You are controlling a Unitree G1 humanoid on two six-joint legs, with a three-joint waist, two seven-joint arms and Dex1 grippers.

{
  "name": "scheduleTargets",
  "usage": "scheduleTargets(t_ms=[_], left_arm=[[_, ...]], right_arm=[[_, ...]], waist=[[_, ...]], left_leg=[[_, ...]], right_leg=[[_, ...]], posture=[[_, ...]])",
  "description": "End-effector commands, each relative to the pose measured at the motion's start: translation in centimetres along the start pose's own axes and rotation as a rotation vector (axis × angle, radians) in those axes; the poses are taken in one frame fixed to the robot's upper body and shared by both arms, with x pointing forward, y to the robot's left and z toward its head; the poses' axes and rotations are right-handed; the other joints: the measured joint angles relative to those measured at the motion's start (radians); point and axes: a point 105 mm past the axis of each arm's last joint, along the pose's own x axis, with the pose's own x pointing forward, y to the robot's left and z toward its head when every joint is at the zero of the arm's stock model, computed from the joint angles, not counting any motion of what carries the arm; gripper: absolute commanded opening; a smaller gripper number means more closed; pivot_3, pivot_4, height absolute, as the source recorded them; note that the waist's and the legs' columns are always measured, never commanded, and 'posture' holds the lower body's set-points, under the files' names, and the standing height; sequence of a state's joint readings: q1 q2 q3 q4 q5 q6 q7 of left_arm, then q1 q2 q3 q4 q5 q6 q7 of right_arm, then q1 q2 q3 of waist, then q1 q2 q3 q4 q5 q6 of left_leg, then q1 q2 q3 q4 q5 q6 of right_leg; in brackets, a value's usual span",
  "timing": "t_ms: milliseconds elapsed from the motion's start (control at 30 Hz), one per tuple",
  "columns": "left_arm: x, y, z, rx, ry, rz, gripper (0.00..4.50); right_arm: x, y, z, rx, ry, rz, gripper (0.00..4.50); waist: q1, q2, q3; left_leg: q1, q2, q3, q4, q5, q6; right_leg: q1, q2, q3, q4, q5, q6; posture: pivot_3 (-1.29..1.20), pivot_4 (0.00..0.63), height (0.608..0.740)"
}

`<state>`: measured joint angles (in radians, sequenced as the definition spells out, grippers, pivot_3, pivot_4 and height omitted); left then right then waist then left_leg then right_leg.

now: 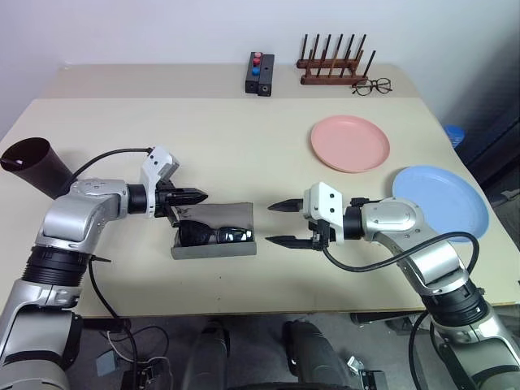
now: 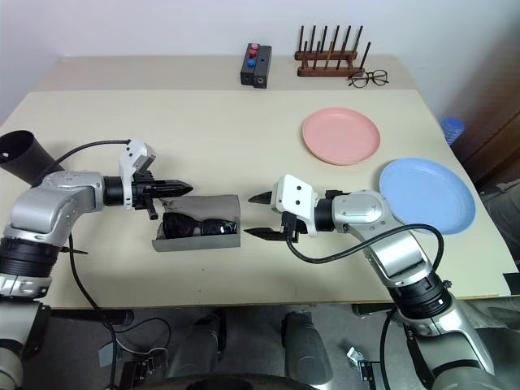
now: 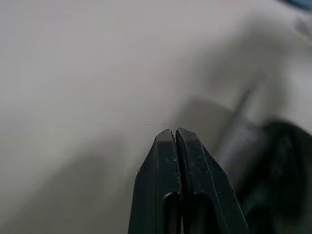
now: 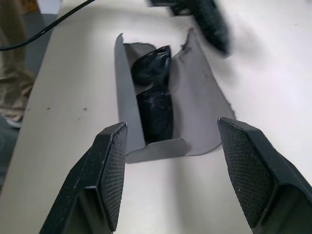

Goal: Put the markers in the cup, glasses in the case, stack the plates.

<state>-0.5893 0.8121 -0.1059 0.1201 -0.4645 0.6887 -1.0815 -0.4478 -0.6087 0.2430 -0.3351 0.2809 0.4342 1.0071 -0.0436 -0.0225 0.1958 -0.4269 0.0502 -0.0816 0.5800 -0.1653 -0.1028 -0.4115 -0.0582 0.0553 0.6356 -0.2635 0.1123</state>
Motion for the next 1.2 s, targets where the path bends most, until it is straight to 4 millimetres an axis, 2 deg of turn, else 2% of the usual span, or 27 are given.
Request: scheduleTargets(t_ms=[33, 500, 700, 833, 933, 1000, 1133, 1200], left_arm=[[-0.4, -0.9, -0.2, 0.046, 0.043, -0.073, 0.03], [-2.6, -5.1, -2.8, 0.125, 0.132, -0.188, 0.03], [-2.9, -5.6, -4.1, 0.143, 0.131, -0.149, 0.03], [-2.9, -4.6, -2.1, 0.154, -0.034, -0.037, 0.03], [-3.4, -4.0, 0.1, 0.197, -0.163, 0.042, 0.03], [-3.6, -4.2, 0.7, 0.211, -0.204, 0.056, 0.03], [-3.7, -6.1, 1.3, 0.237, -0.261, 0.041, 0.03], [-3.7, -6.8, 1.3, 0.24, -0.27, 0.035, 0.03]], right_arm=[[-0.6, -0.6, 1.5, -0.042, -0.041, -0.039, 2.98], [-0.4, -1.2, 1.5, -0.047, -0.048, -0.043, 2.98], [-0.2, -1.7, 0.9, -0.05, -0.025, -0.063, 2.98], [-0.5, -3.8, 0.2, -0.04, 0.02, -0.163, 2.98], [-1.6, -7.2, -1.6, -0.039, 0.139, -0.325, 2.98], [-2.3, -8.8, -2.8, -0.051, 0.211, -0.404, 2.98], [-5.4, -13.3, -6.0, -0.126, 0.419, -0.628, 2.98], [-6.4, -14.6, -7.2, -0.165, 0.496, -0.673, 2.98]], waist=[[0.0, 0.0, 0.0], [0.0, 0.0, 0.0], [-0.001, 0.0, 0.0], [0.001, 0.001, 0.0], [0.001, 0.0, 0.0], [0.002, 0.0, 0.0], [0.0, 0.0, 0.0], [0.0, 0.0, 0.0]], left_leg=[[0.0, 0.0, 0.0, 0.0, 0.0, 0.0], [0.0, 0.0, 0.0, 0.001, 0.0, 0.0], [0.001, 0.0, 0.0, 0.001, 0.0, 0.0], [0.001, 0.0, 0.0, 0.001, 0.0, 0.0], [0.0, 0.0, 0.0, 0.003, 0.0, 0.0], [0.0, 0.0, 0.0, 0.004, 0.0, 0.0], [0.0, 0.0, 0.0, 0.003, 0.0, 0.0], [0.0, 0.0, 0.001, 0.003, 0.0, 0.0]], right_leg=[[0.0, 0.0, 0.0, 0.0, 0.0, 0.0], [0.001, 0.0, 0.0, 0.001, 0.0, 0.0], [0.001, 0.0, 0.0, 0.001, 0.0, -0.001], [0.001, 0.0, 0.0, 0.001, 0.0, -0.001], [0.001, 0.0, 0.0, 0.002, 0.0, -0.001], [0.001, 0.0, 0.0, 0.002, 0.0, -0.001], [0.001, -0.001, 0.0, 0.001, 0.0, -0.001], [0.001, -0.001, 0.0, 0.001, 0.0, -0.001]], posture=[[0.0, 0.15, 0.74], [0.0, 0.15, 0.74], [0.0, 0.15, 0.74], [0.0, 0.15, 0.74], [0.0, 0.15, 0.74], [0.0, 0.15, 0.74], [0.0, 0.15, 0.74], [0.0, 0.15, 0.74]])
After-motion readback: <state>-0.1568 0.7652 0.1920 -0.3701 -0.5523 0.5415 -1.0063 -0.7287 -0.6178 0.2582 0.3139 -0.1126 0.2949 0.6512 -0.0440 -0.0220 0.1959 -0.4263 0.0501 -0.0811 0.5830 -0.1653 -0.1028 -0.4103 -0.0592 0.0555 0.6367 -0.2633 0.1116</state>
